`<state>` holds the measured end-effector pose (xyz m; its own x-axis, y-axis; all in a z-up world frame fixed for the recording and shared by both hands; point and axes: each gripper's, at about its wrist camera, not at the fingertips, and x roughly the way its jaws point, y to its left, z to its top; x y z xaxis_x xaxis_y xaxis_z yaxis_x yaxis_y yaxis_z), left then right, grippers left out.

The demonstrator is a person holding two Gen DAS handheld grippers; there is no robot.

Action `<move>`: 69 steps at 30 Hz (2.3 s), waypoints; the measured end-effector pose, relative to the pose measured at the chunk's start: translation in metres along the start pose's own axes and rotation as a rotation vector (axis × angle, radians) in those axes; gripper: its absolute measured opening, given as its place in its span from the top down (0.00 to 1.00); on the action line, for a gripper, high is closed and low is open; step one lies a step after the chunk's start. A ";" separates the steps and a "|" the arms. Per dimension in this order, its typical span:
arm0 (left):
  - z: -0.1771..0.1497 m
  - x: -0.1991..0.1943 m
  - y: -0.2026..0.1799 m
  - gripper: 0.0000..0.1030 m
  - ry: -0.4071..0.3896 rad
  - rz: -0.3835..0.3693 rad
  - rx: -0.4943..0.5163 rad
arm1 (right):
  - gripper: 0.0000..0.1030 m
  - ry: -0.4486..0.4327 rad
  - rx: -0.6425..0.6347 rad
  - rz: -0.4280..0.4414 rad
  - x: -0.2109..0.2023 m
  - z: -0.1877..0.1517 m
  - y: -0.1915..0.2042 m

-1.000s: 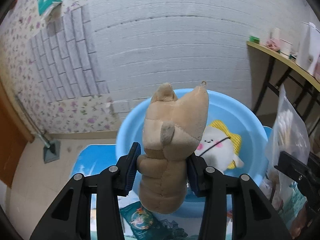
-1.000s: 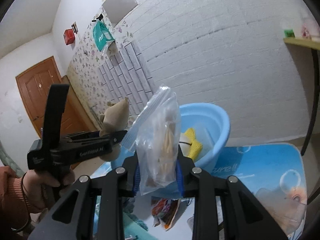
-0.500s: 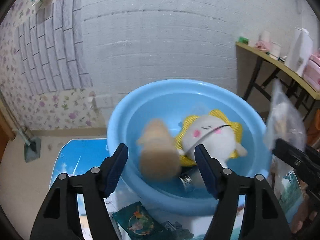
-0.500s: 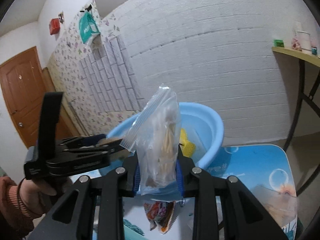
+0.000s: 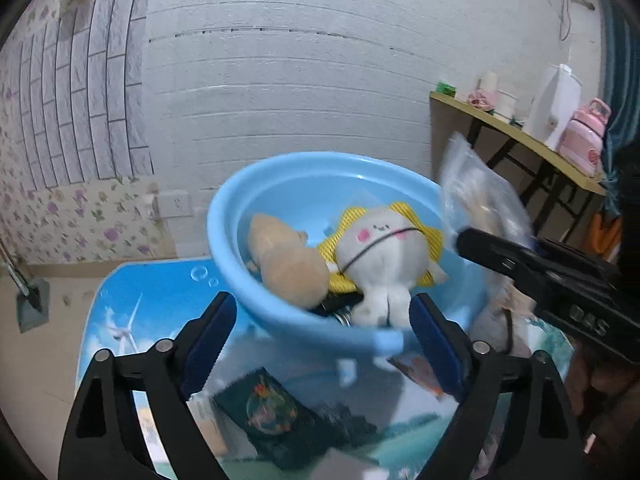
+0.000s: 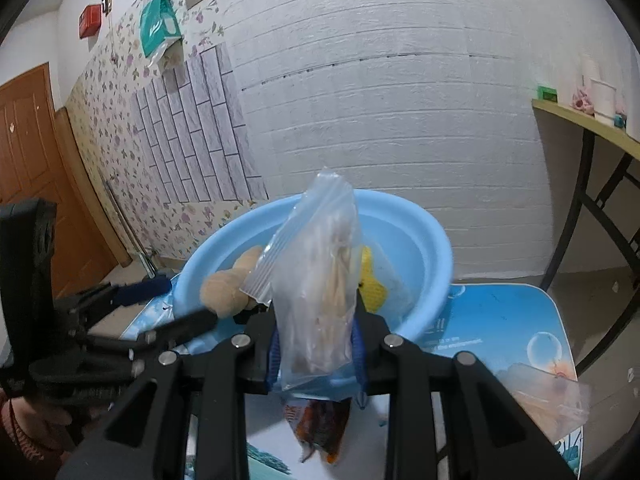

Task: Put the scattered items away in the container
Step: 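Lower the zip bag into the basin and open the right tool, then withdraw both tools from the basin toward the remaining items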

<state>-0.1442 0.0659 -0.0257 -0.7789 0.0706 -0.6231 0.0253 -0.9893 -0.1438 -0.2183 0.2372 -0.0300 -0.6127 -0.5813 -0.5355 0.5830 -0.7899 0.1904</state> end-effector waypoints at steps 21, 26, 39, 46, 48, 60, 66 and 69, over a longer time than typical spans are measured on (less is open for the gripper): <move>-0.053 -0.028 0.058 0.06 0.044 0.047 -0.131 | 0.48 0.073 -0.052 -0.068 0.004 -0.007 0.021; -0.064 -0.032 0.062 0.06 0.067 0.042 -0.162 | 0.48 0.079 -0.071 -0.078 -0.011 -0.021 0.016; -0.092 -0.047 0.049 0.05 0.105 0.028 -0.167 | 0.48 0.134 -0.076 -0.088 -0.045 -0.064 0.005; -0.099 -0.054 0.037 0.06 0.105 -0.003 -0.136 | 0.48 0.218 -0.063 -0.009 -0.056 -0.111 0.004; -0.102 -0.052 0.029 0.05 0.114 -0.009 -0.111 | 0.48 0.249 -0.073 0.008 -0.054 -0.123 0.007; -0.104 -0.034 -0.005 0.06 0.178 -0.012 0.059 | 0.46 0.234 -0.107 0.089 -0.058 -0.127 0.020; -0.103 -0.019 -0.017 0.06 0.212 -0.028 0.116 | 0.39 0.243 -0.153 0.105 -0.056 -0.131 0.029; -0.103 -0.016 -0.023 0.06 0.219 -0.050 0.142 | 0.39 0.253 -0.158 0.103 -0.056 -0.133 0.030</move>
<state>-0.0674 0.1009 -0.0919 -0.6224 0.1309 -0.7717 -0.1104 -0.9907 -0.0790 -0.0957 0.2717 -0.1039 -0.4055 -0.5740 -0.7114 0.7231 -0.6775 0.1345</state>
